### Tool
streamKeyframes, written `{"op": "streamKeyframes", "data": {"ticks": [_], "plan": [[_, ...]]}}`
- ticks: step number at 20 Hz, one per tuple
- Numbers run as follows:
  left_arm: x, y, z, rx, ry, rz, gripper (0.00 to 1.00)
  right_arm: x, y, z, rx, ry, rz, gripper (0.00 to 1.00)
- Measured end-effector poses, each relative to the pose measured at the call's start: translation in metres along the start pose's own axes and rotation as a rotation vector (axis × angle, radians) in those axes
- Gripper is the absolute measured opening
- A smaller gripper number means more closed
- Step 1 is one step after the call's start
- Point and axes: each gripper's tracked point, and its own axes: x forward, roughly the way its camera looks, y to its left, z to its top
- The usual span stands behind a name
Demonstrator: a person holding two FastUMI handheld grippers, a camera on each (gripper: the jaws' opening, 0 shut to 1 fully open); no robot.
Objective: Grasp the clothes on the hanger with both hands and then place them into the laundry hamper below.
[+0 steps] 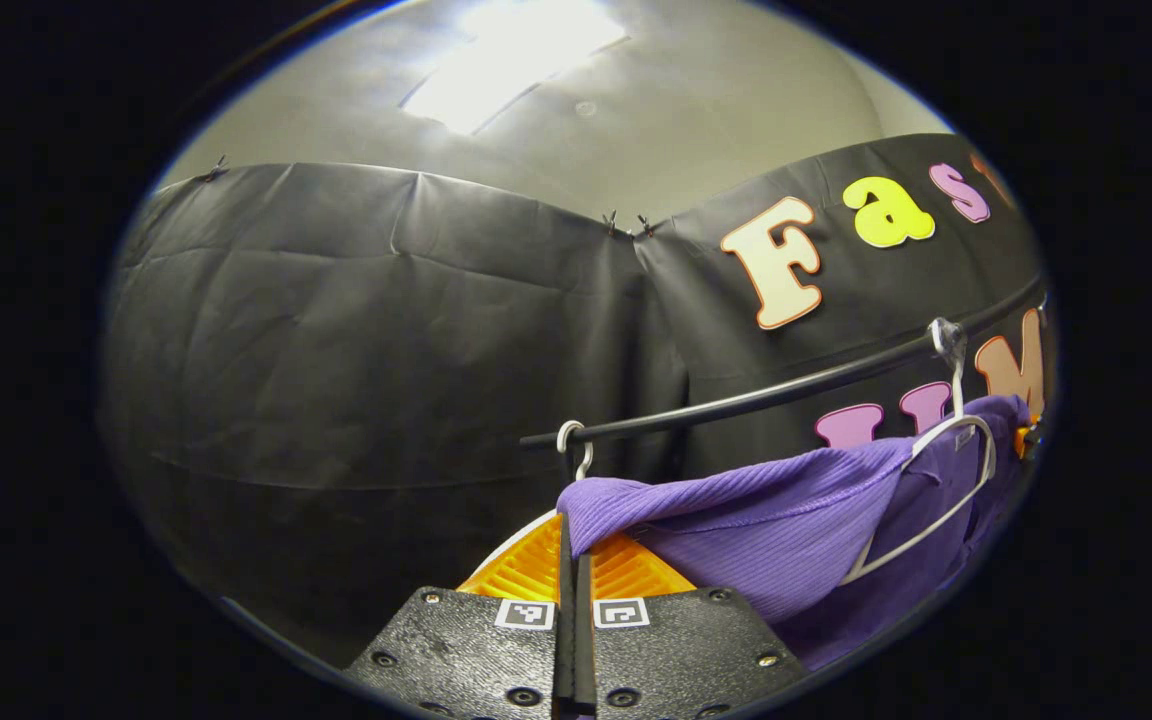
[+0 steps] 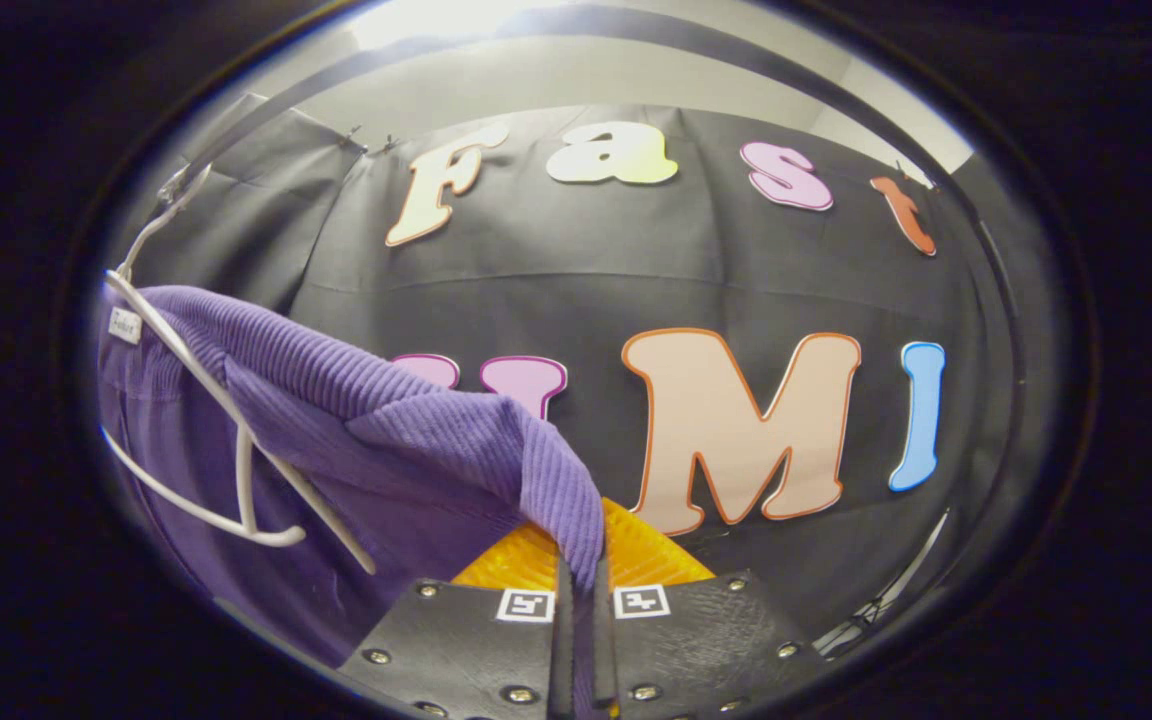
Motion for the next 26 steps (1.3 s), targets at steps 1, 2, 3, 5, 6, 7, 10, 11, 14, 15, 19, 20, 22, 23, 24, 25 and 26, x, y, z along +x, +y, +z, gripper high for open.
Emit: {"op": "streamKeyframes", "data": {"ticks": [1, 2, 3, 5, 6, 7, 10, 11, 14, 15, 19, 20, 22, 23, 24, 25, 26], "plan": [[0.004, 0.001, 0.002, 0.002, -0.007, 0.001, 0.00, 0.002, 0.000, 0.001, 0.005, -0.001, 0.001, 0.07], [0.007, 0.002, 0.003, 0.001, -0.015, -0.002, 0.00, 0.003, 0.001, 0.001, 0.008, 0.000, 0.000, 0.07], [0.010, 0.002, 0.006, 0.001, -0.023, -0.003, 0.00, 0.004, 0.003, 0.000, 0.011, 0.003, 0.002, 0.07], [0.018, 0.004, 0.011, -0.002, -0.041, -0.005, 0.00, 0.003, 0.006, 0.000, 0.013, 0.006, 0.008, 0.07], [0.021, 0.005, 0.014, -0.006, -0.049, -0.005, 0.00, 0.004, 0.007, -0.001, 0.012, 0.006, 0.010, 0.07], [0.025, 0.007, 0.017, -0.007, -0.055, -0.001, 0.00, 0.003, 0.009, -0.002, 0.010, 0.008, 0.012, 0.07], [0.037, 0.010, 0.018, -0.013, -0.066, 0.007, 0.00, 0.004, 0.014, -0.007, 0.009, 0.012, 0.024, 0.07], [0.038, 0.010, 0.015, -0.008, -0.062, 0.009, 0.02, 0.006, 0.015, -0.007, 0.007, 0.013, 0.025, 0.07], [0.042, 0.010, -0.001, -0.004, -0.033, 0.009, 0.02, 0.009, 0.019, -0.019, 0.004, 0.039, 0.031, 0.07], [0.043, 0.008, -0.008, -0.005, -0.018, 0.006, 0.00, 0.009, 0.020, -0.024, 0.001, 0.051, 0.035, 0.07], [0.036, 0.006, -0.038, 0.010, 0.036, 0.003, 0.00, 0.009, 0.020, -0.039, -0.032, 0.078, 0.033, 0.07], [0.035, 0.004, -0.043, 0.014, 0.045, 0.002, 0.00, 0.007, 0.021, -0.044, -0.036, 0.085, 0.031, 0.07], [0.030, 0.003, -0.054, 0.023, 0.060, -0.003, 0.00, 0.005, 0.019, -0.050, -0.050, 0.097, 0.028, 0.07], [0.026, 0.003, -0.058, 0.027, 0.069, -0.005, 0.00, 0.003, 0.019, -0.053, -0.056, 0.103, 0.027, 0.07], [0.024, 0.002, -0.063, 0.030, 0.077, -0.005, 0.00, 0.000, 0.019, -0.056, -0.062, 0.109, 0.027, 0.07], [0.021, 0.001, -0.068, 0.030, 0.086, -0.007, 0.00, -0.003, 0.018, -0.058, -0.068, 0.114, 0.028, 0.07], [0.018, -0.001, -0.074, 0.031, 0.095, -0.010, 0.02, -0.006, 0.018, -0.061, -0.075, 0.119, 0.029, 0.07]]}}
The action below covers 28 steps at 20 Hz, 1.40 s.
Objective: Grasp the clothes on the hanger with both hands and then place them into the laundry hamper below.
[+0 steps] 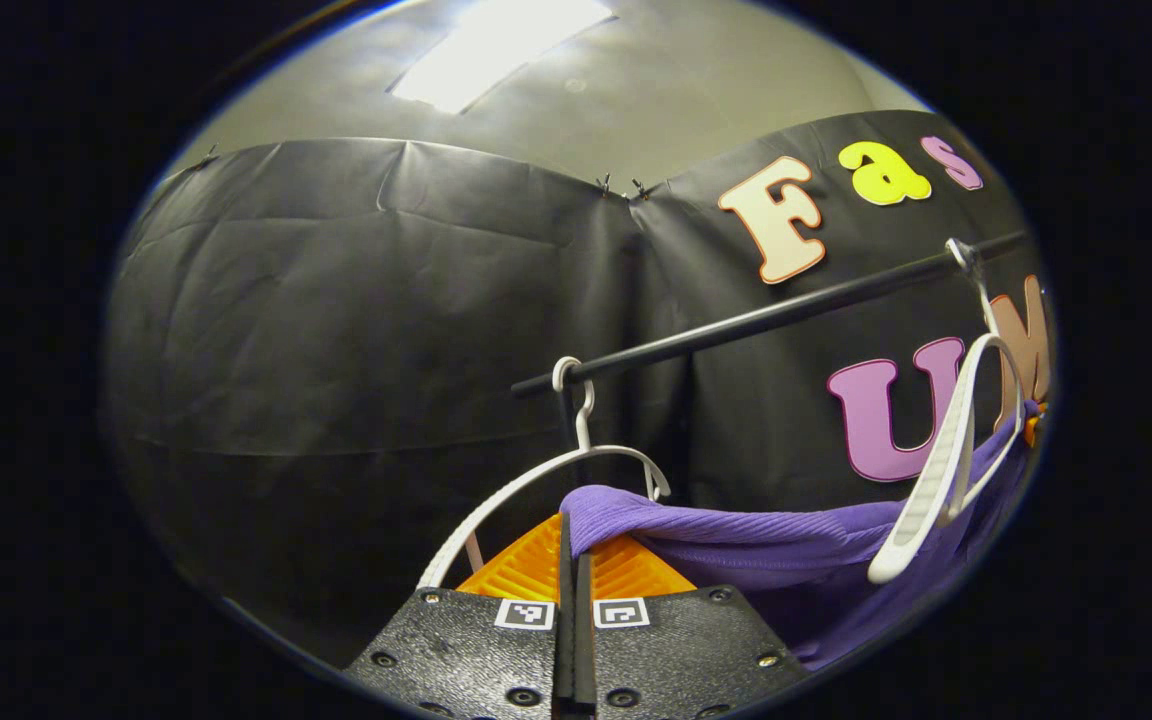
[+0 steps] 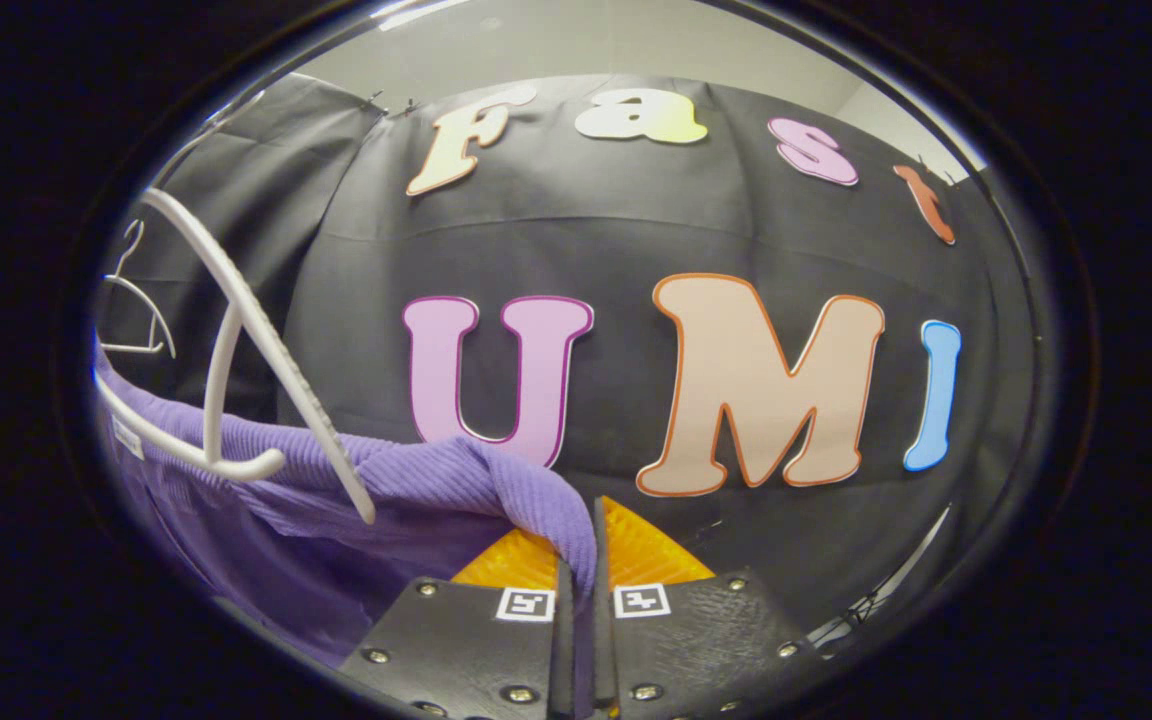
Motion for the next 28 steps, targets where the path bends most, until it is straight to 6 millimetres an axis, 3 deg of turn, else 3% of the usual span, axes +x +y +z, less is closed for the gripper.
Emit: {"op": "streamKeyframes", "data": {"ticks": [6, 12, 17, 28], "plan": [[-0.024, -0.020, -0.033, 0.002, 0.068, -0.041, 0.02, -0.024, 0.006, -0.024, -0.037, 0.036, 0.026, 0.08], [-0.050, -0.055, -0.060, 0.020, 0.126, -0.112, 0.00, -0.053, 0.028, -0.051, -0.054, 0.086, 0.083, 0.07], [-0.071, -0.089, -0.086, 0.002, 0.196, -0.177, 0.00, -0.079, 0.053, -0.068, -0.068, 0.112, 0.146, 0.07], [-0.101, -0.186, -0.113, 0.002, 0.252, -0.397, 0.00, -0.118, 0.107, -0.088, -0.043, 0.156, 0.281, 0.07]]}}
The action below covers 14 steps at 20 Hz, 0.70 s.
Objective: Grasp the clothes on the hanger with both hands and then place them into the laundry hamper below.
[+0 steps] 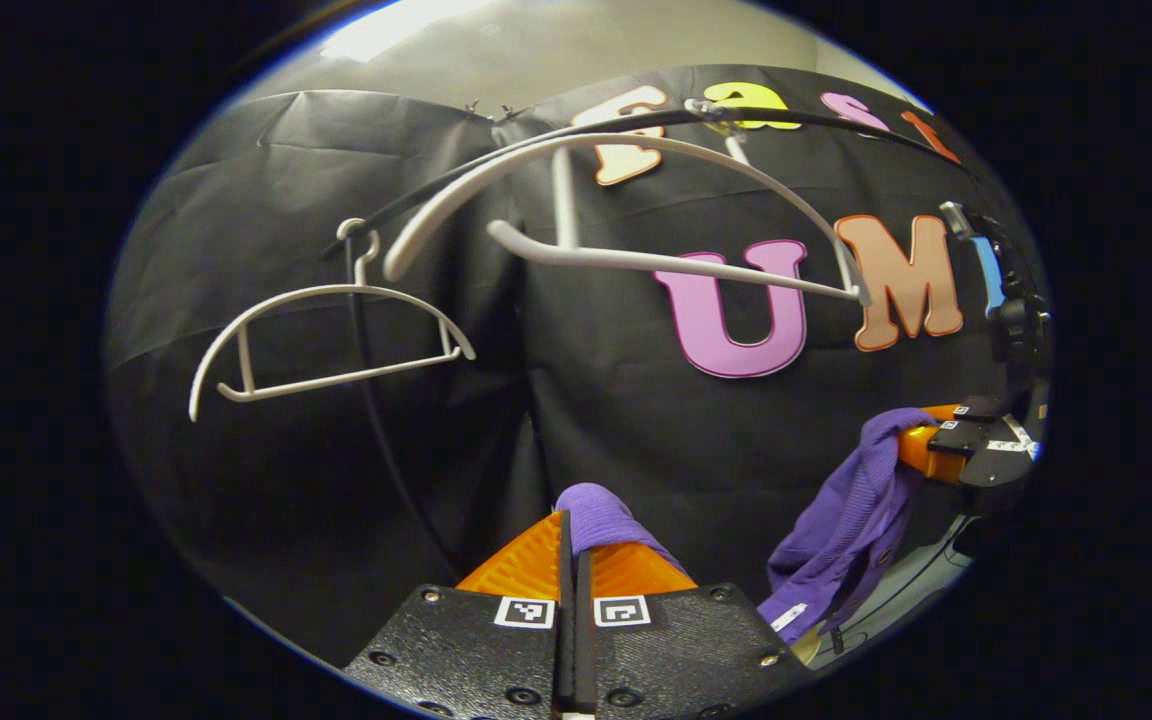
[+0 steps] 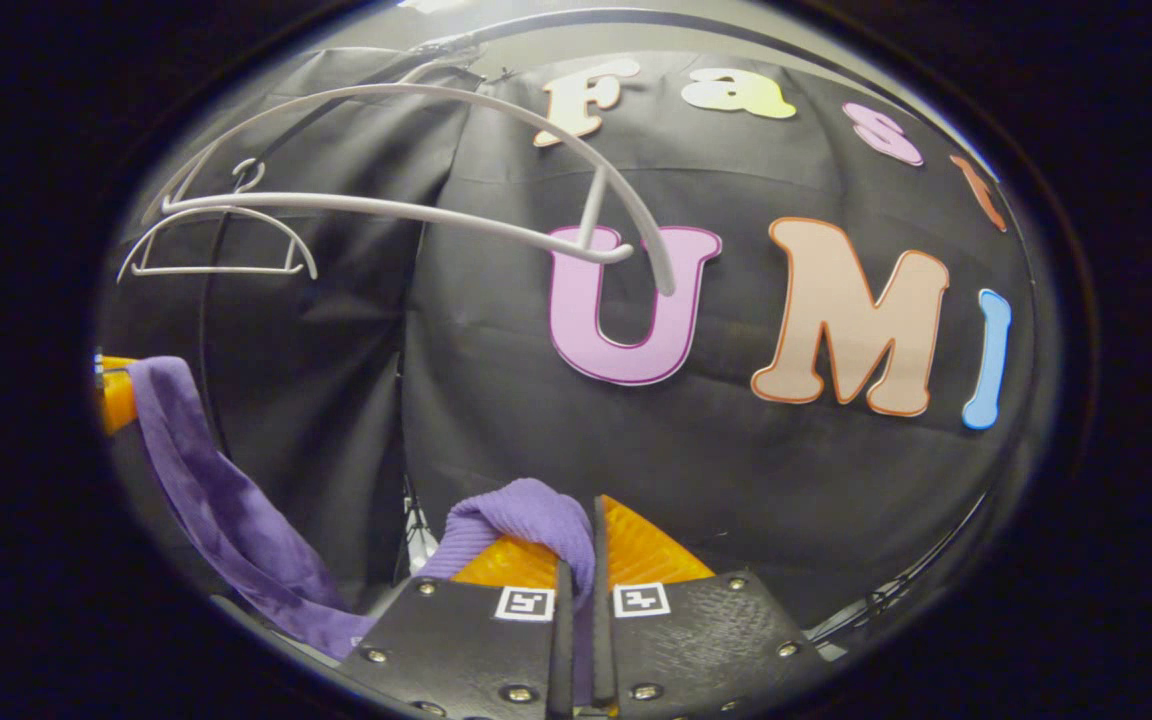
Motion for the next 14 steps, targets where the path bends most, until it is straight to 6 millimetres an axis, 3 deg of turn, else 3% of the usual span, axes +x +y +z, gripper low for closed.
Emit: {"op": "streamKeyframes", "data": {"ticks": [4, 5, 7, 9, 10, 11, 14], "plan": [[0.006, -0.031, -0.013, 0.008, 0.025, -0.091, 0.00, -0.007, 0.020, -0.011, -0.012, 0.022, 0.054, 0.07], [0.006, -0.039, -0.017, 0.008, 0.032, -0.116, 0.00, -0.010, 0.025, -0.016, -0.015, 0.029, 0.067, 0.02], [0.007, -0.052, -0.028, 0.005, 0.058, -0.155, 0.00, -0.014, 0.034, -0.026, -0.021, 0.048, 0.090, 0.07], [0.012, -0.065, -0.040, -0.013, 0.088, -0.193, 0.00, -0.019, 0.042, -0.037, -0.023, 0.068, 0.113, 0.02], [0.011, -0.069, -0.050, -0.025, 0.103, -0.209, 0.00, -0.021, 0.046, -0.041, -0.025, 0.078, 0.121, 0.12], [0.010, -0.074, -0.057, -0.035, 0.122, -0.223, 0.00, -0.023, 0.050, -0.047, -0.028, 0.090, 0.130, 0.07], [0.010, -0.084, -0.089, -0.044, 0.180, -0.256, 0.00, -0.030, 0.058, -0.070, -0.031, 0.136, 0.149, 0.07]]}}
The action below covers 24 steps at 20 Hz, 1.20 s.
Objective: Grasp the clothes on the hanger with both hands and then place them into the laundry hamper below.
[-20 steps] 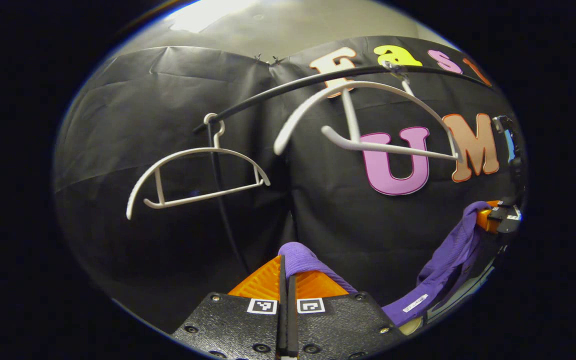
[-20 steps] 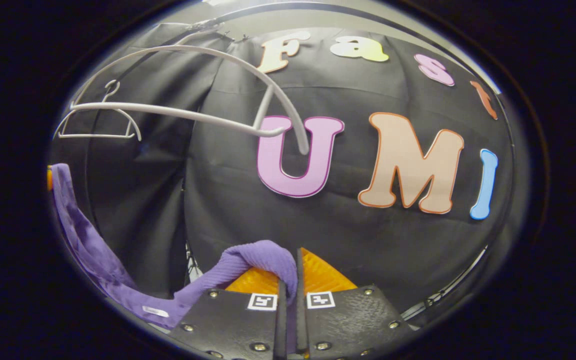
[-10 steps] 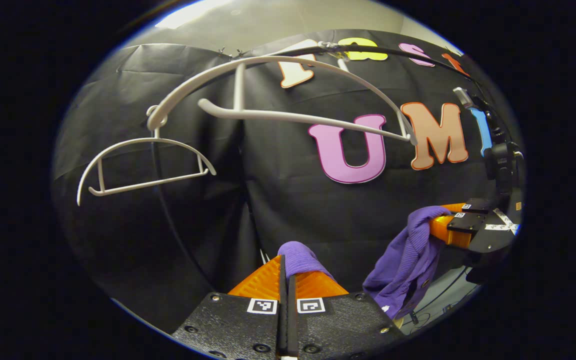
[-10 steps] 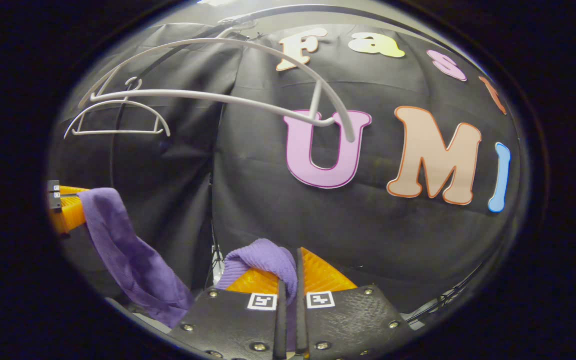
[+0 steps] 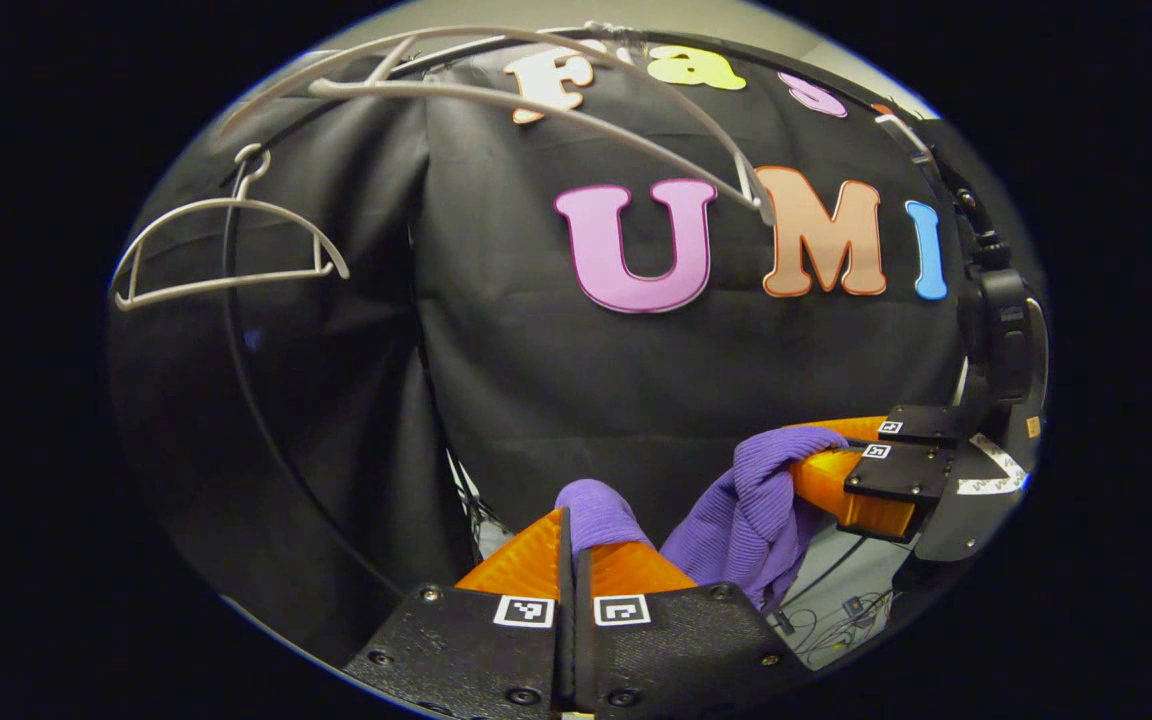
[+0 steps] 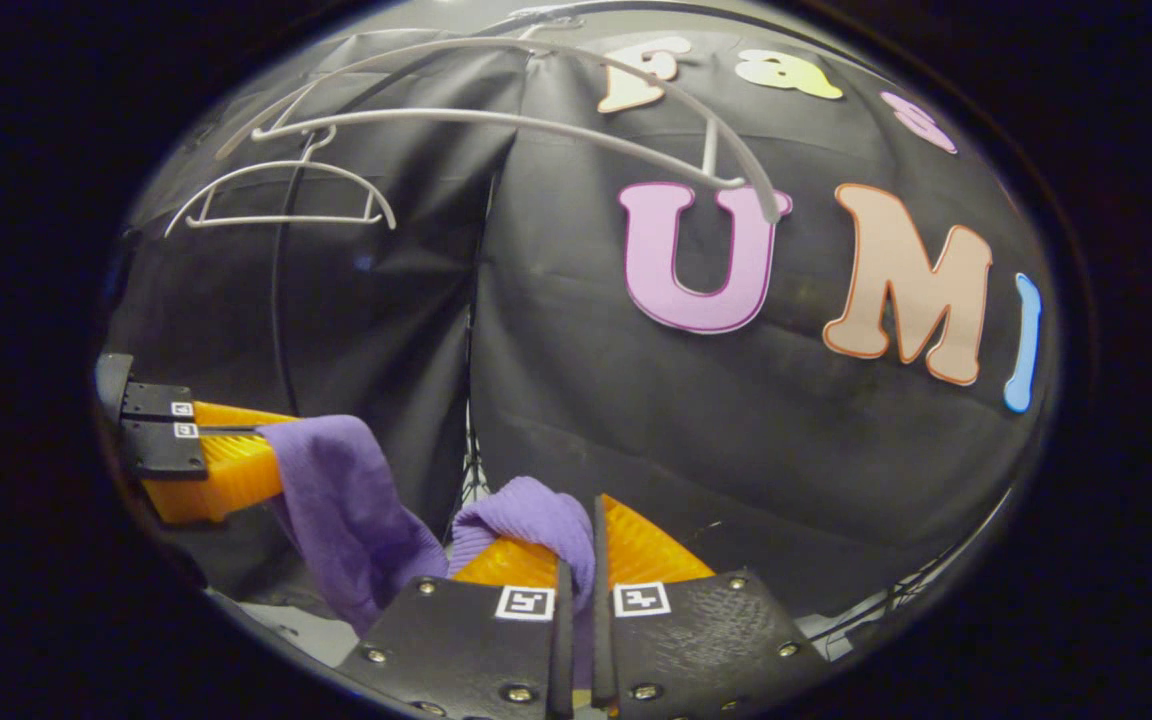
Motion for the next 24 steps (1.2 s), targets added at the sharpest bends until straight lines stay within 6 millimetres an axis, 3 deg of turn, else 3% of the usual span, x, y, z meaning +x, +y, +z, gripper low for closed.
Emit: {"op": "streamKeyframes", "data": {"ticks": [6, 13, 17, 22, 23, 24], "plan": [[0.014, -0.011, -0.057, -0.005, 0.130, -0.034, 0.00, -0.004, 0.013, -0.059, -0.008, 0.120, 0.013, 0.07], [0.017, -0.021, -0.119, -0.034, 0.277, -0.075, 0.01, -0.001, 0.012, -0.134, -0.013, 0.283, 0.001, 0.08], [0.016, -0.024, -0.139, -0.026, 0.343, -0.094, 0.01, 0.006, 0.012, -0.166, -0.019, 0.354, -0.001, 0.08], [0.013, -0.026, -0.164, 0.005, 0.419, -0.109, 0.01, -0.003, 0.015, -0.196, -0.023, 0.429, 0.004, 0.08], [0.014, -0.028, -0.166, 0.005, 0.428, -0.114, 0.09, -0.004, 0.016, -0.199, -0.023, 0.442, 0.005, 0.08], [0.015, -0.029, -0.168, 0.002, 0.436, -0.120, 0.07, -0.006, 0.016, -0.204, -0.023, 0.454, 0.009, 0.08]]}}
